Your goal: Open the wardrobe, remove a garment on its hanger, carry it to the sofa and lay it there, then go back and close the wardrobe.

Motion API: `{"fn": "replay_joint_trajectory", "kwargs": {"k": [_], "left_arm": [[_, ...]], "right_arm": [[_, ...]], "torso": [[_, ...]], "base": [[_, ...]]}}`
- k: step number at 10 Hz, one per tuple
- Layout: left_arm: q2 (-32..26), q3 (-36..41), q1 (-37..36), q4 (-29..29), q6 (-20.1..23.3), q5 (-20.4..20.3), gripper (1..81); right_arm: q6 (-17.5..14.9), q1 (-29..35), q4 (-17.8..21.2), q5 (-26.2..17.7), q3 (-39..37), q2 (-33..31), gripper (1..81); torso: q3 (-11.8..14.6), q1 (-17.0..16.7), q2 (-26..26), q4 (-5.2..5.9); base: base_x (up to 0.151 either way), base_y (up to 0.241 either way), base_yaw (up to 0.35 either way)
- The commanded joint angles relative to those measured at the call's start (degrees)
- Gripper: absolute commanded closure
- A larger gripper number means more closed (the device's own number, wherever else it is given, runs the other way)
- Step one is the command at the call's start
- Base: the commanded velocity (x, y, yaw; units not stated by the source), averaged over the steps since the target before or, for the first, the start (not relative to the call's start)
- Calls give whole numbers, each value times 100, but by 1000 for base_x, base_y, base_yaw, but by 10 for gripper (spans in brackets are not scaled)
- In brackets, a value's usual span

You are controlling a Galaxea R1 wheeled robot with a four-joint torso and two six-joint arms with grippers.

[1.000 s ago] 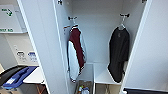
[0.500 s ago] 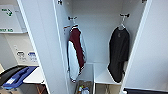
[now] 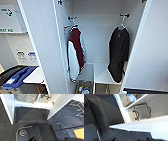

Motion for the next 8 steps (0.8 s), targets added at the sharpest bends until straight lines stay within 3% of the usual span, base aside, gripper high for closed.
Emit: {"fn": "replay_joint_trajectory", "kwargs": {"k": [1,3,5,6,7,8], "left_arm": [[-32,-23,-375,-28,9,107,10],[-31,-23,-375,-28,9,133,10],[-22,-23,-375,-28,18,133,10],[-22,-23,-384,-28,9,133,10],[-22,-23,-384,-28,9,124,10],[-22,-23,-384,-28,9,124,10]], "right_arm": [[-278,530,-1954,-160,499,397,10],[-366,713,-2227,-160,500,634,10],[-384,986,-2245,-168,482,837,10],[-314,1206,-2107,-446,395,1063,10],[-313,1408,-1727,-608,341,1202,10],[-375,1663,-1079,-617,219,1202,10]], "torso": [[0,0,0,0],[0,0,0,0],[0,0,0,0],[0,0,0,0],[0,0,0,0],[0,0,0,0]], "base": [[0,0,0],[0,0,0],[0,0,0],[0,0,0],[0,0,0],[0,0,0]]}}
